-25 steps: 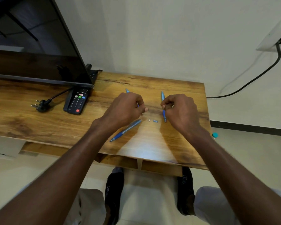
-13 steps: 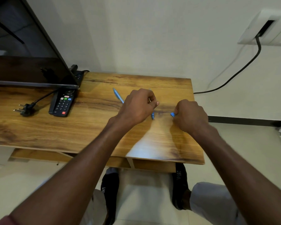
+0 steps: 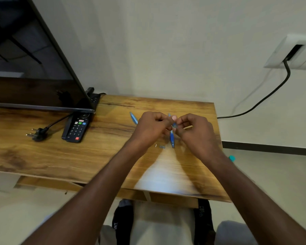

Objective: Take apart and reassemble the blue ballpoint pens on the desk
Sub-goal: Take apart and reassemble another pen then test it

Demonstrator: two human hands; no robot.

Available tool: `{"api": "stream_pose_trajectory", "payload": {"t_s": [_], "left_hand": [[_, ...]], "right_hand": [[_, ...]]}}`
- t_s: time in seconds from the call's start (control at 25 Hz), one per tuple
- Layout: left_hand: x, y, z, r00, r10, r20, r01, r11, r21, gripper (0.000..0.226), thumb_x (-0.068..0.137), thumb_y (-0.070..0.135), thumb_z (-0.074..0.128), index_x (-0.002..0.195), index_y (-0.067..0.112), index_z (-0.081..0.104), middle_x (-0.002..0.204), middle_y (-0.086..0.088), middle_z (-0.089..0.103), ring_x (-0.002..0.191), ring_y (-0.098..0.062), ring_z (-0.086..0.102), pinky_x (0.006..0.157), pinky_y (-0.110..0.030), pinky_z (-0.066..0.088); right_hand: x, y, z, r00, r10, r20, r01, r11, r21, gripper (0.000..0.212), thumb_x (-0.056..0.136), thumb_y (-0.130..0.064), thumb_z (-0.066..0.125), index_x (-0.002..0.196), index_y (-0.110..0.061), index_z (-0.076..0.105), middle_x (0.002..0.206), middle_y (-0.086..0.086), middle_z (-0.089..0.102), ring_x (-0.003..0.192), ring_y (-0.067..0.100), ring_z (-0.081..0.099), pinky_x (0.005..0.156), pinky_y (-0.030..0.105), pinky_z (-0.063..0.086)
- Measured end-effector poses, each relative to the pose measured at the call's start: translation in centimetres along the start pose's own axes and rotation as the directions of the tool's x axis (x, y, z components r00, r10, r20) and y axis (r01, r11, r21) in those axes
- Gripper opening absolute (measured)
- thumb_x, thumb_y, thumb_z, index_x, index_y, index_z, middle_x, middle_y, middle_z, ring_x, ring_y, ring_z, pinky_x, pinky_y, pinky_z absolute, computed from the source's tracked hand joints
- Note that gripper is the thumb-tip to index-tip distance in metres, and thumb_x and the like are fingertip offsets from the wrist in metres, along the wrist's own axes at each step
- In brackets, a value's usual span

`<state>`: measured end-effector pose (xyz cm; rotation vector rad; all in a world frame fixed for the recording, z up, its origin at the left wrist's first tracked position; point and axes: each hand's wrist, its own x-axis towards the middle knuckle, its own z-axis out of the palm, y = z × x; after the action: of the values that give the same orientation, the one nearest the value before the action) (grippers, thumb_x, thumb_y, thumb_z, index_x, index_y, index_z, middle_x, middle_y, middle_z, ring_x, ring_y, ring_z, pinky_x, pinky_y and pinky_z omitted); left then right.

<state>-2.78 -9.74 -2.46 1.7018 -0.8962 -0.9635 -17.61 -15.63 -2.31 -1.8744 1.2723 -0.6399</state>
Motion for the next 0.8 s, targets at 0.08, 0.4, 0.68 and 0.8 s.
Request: {"api": "stream_pose_trajectory", "payload": {"t_s": [0.08, 0.4, 0.68, 0.8], "left_hand": [[-0.2, 0.2, 0.0, 1.0, -0.01, 0.004, 0.01, 0.993, -0.122, 0.02, 0.095, 0.024, 0.078, 0.09, 0.005, 0.077, 0.08, -0.012, 0.078, 0.069, -0.017, 0.073, 0.063, -0.028, 0.057], [-0.3, 0.5, -0.1, 0.999, -0.028, -0.026, 0.022, 0.981, -0.19, 0.017, 0.098, 0.013, 0.073, 0.097, -0.004, 0.073, 0.082, -0.018, 0.079, 0.07, -0.02, 0.075, 0.065, -0.028, 0.062], [-0.1, 0.7, -0.3, 0.997, -0.073, -0.029, 0.06, 0.948, -0.314, 0.016, 0.107, 0.014, 0.06, 0.098, 0.003, 0.068, 0.09, -0.018, 0.08, 0.08, -0.027, 0.079, 0.079, -0.038, 0.064], [0.0, 0.6, -0.4, 0.983, -0.181, -0.023, 0.15, 0.878, -0.454, 0.013, 0.108, 0.005, 0.054, 0.107, 0.002, 0.067, 0.1, -0.021, 0.079, 0.091, -0.028, 0.08, 0.084, -0.035, 0.065]], "right_hand": [[-0.3, -0.3, 0.2, 0.998, -0.036, -0.049, 0.04, 0.996, 0.078, 0.014, 0.087, -0.016, 0.084, 0.095, -0.026, 0.079, 0.083, -0.011, 0.073, 0.081, 0.001, 0.069, 0.062, 0.008, 0.047], [-0.4, -0.7, -0.3, 0.996, 0.08, 0.037, -0.087, 0.946, 0.313, 0.016, 0.079, -0.008, 0.089, 0.091, -0.018, 0.083, 0.078, -0.004, 0.08, 0.074, 0.003, 0.075, 0.062, 0.01, 0.053], [-0.4, -0.8, -0.8, 0.986, 0.145, 0.081, -0.166, 0.854, 0.492, 0.014, 0.087, -0.002, 0.081, 0.098, -0.01, 0.082, 0.084, 0.004, 0.082, 0.072, 0.013, 0.077, 0.065, 0.022, 0.059], [-0.4, -0.9, -0.9, 0.984, 0.168, 0.066, -0.177, 0.828, 0.533, 0.012, 0.091, -0.007, 0.079, 0.1, -0.014, 0.083, 0.087, 0.004, 0.081, 0.072, 0.009, 0.071, 0.064, 0.02, 0.057]]}}
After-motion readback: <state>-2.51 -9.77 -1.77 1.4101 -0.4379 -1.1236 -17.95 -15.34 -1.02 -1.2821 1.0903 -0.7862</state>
